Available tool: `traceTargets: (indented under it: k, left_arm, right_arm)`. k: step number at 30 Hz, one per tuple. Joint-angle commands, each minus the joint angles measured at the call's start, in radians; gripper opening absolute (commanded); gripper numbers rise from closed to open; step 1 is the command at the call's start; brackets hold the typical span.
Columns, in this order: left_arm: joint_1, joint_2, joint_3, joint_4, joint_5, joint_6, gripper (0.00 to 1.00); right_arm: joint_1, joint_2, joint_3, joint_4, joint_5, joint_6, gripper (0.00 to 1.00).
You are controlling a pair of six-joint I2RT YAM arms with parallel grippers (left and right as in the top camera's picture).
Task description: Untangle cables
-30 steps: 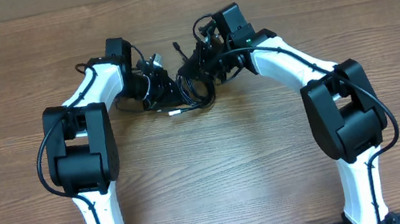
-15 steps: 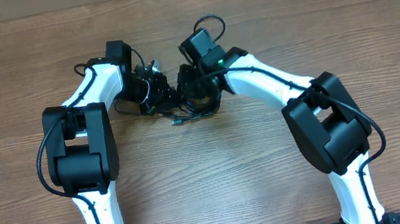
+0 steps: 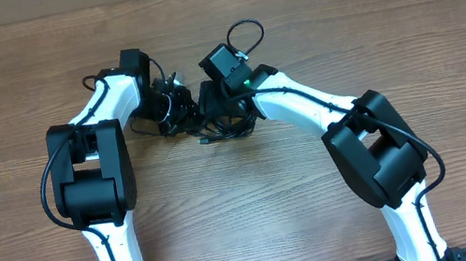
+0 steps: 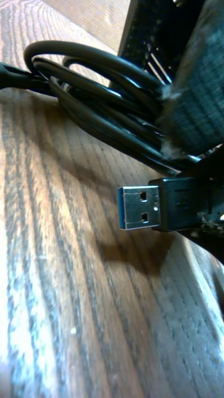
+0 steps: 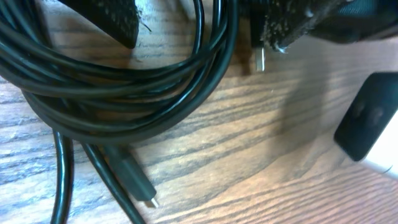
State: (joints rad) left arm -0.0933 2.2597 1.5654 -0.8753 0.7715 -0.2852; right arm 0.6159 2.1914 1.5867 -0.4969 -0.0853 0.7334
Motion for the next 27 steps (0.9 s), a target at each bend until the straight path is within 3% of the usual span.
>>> traceTargets:
  k: [1, 3, 5, 8, 10, 27]
  left_arm:
    - [-0.003, 0.011, 0.002, -0.004, 0.022, 0.015, 0.04]
    - [-0.003, 0.010, 0.005, -0.012, 0.022, 0.015, 0.04]
    - [-0.003, 0.010, 0.016, -0.026, 0.018, 0.016, 0.04]
    - [-0.003, 0.010, 0.046, -0.067, -0.043, 0.017, 0.04]
    - [-0.004, 0.010, 0.069, -0.092, -0.103, 0.016, 0.04]
    - [-0.005, 0.010, 0.075, -0.096, -0.114, 0.016, 0.04]
  right_arm:
    - [-0.033, -0.096, 0.004, -0.010, -0.134, -0.051, 0.67]
    - [-0.065, -0.111, 0.004, -0.031, -0.185, -0.050, 0.64]
    - [-0.091, -0.112, 0.004, -0.043, -0.245, -0.054, 0.55]
    - [-0.119, -0.112, 0.003, -0.079, -0.276, -0.054, 0.17]
    - [-0.125, -0.112, 0.003, -0.086, -0.277, -0.054, 0.04]
    - [-0.043, 0.026, -0.027, 0.087, -0.285, 0.006, 0.04]
